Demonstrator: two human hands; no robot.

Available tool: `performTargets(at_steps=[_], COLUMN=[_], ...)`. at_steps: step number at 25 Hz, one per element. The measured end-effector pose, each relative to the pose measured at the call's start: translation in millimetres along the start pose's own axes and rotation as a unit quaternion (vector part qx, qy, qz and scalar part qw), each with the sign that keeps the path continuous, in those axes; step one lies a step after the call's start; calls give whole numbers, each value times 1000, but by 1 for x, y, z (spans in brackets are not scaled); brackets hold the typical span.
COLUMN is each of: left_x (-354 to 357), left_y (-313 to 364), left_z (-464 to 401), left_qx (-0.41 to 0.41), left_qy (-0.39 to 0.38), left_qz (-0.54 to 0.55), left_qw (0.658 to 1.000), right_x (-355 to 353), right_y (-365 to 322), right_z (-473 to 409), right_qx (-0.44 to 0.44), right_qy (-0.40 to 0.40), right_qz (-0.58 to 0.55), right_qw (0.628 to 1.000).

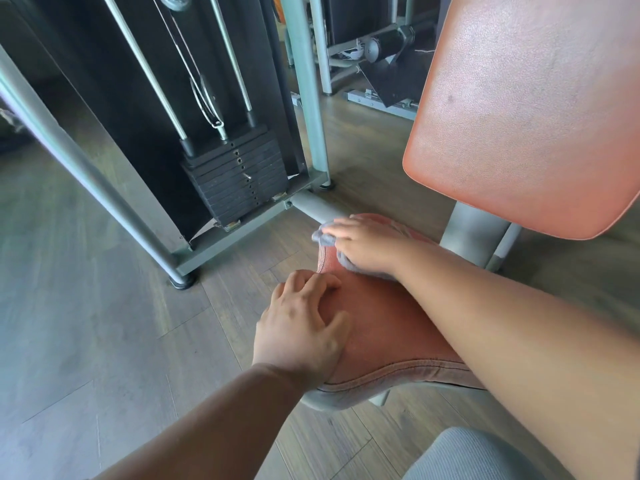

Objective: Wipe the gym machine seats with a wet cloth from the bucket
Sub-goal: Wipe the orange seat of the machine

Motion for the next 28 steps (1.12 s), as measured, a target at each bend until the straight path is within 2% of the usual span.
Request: performTargets(at_steps=[4, 6, 9, 12, 14, 18, 21, 23, 24, 26, 27, 28], left_x=[0, 1, 2, 1, 1, 1, 1, 0, 1, -1, -2, -2], left_y=[0, -1, -2, -1, -1, -1, 1, 2, 1, 0, 0, 1], left_z=[-1, -1, -1, -1, 1, 2, 4, 3, 3, 5, 6, 7], left_qx=[-6, -9, -13, -22, -31, -33, -34, -33, -31, -28, -28, -25], left_qy=[3, 1, -2, 4, 16, 28, 25, 20, 18, 23, 27, 30], left_qz=[-4, -6, -6, 4, 17, 48, 47, 33, 33, 62, 81, 95], left_qw=[1000, 1000, 1000, 1000, 999, 998, 998, 999, 999, 997, 996, 995], right_x=[-2, -4, -6, -5, 1, 2, -8, -9, -4, 4, 5, -1], right_y=[8, 25, 46, 26, 4, -1, 32, 14, -3, -43, -54, -60], right_z=[100, 136, 121, 80, 78, 156, 165, 147, 137, 127, 128, 136], right_qx=[-23, -18, 21, 73, 59, 16, 130, 189, 193, 144, 110, 96], right_qy=[-38, -24, 10, 24, 37, 18, 44, 65, 64, 40, 29, 23], right_qz=[-20, -1, -5, -12, -19, -19, -6, -10, -26, -112, -208, -338], right_qw=[999, 1000, 1000, 997, 997, 1000, 991, 980, 979, 982, 971, 936])
Point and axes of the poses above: each hand's wrist, its own z-axis away from the middle knuckle, its own x-axis out of the palm, y = z × x, the point moved 2 cm from there along -z, towards the middle knuckle, and after that the axes turned 2 degrees about x, right-handed, at the moved point
